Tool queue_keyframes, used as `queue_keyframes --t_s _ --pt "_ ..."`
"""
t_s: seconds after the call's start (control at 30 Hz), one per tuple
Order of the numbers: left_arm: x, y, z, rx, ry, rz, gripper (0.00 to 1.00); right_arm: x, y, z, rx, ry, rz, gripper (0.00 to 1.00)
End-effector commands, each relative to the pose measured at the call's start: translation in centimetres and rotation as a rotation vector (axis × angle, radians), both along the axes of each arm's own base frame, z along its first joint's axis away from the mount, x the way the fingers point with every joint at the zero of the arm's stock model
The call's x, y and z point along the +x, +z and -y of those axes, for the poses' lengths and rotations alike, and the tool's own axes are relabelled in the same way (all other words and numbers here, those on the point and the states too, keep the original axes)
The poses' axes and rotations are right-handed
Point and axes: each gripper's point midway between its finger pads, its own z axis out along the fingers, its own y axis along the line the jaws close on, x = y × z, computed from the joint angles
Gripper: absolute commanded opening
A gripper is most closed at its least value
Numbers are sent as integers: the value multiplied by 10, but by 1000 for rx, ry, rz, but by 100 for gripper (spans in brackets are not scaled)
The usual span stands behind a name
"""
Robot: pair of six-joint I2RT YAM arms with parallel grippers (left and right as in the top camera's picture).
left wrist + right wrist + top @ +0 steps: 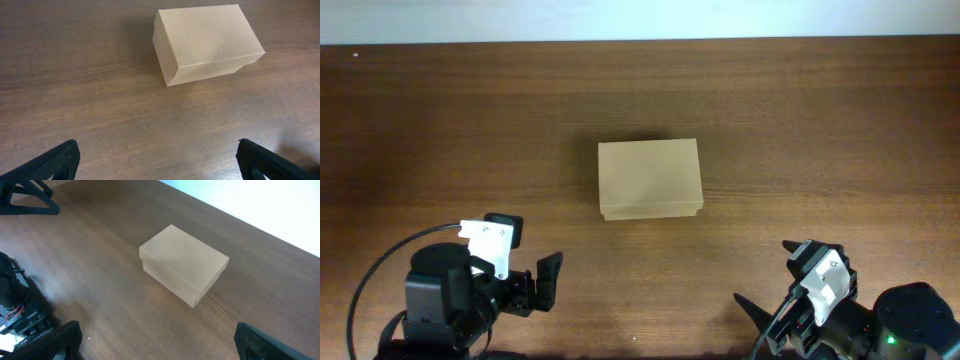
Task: Pack container
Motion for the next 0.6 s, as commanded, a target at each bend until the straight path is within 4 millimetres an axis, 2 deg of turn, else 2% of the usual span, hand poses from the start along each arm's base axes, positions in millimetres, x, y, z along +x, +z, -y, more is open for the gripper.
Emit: queue_keyframes --t_s 0.0,0.3,0.4,0.57 --pt "-1 0 2 -16 -7 4 99 0 -4 -1 8 -3 -17 99" --pt "-4 -4 2 -12 -6 -16 99 0 -4 -1 8 -3 -17 99" --pt "-2 -6 -8 28 35 -12 99 0 -4 -1 8 -3 -17 99" --pt "6 4 -31 108 142 97 99 0 -4 -1 8 -3 -17 99"
